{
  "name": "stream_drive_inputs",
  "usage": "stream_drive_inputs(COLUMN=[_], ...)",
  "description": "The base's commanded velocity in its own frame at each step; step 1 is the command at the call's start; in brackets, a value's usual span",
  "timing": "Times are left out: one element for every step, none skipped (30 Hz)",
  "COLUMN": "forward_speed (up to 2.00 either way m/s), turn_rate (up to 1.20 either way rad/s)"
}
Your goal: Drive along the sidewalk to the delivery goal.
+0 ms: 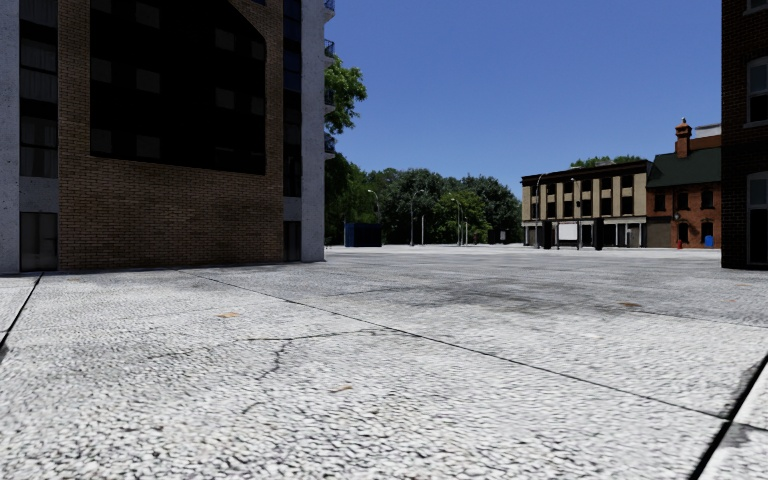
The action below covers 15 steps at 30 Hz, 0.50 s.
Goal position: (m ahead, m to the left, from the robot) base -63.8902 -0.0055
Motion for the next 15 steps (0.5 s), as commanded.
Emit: stream_drive_inputs(forward_speed=[0.00, 0.00, 0.00, 0.00, 0.00, 0.00, 0.00, 0.00, 0.00, 0.00, 0.00, 0.00, 0.00, 0.00, 0.00], turn_rate=[0.00, 0.00, 0.00, 0.00, 0.00, 0.00, 0.00, 0.00, 0.00, 0.00, 0.00, 0.00, 0.00, 0.00, 0.00])
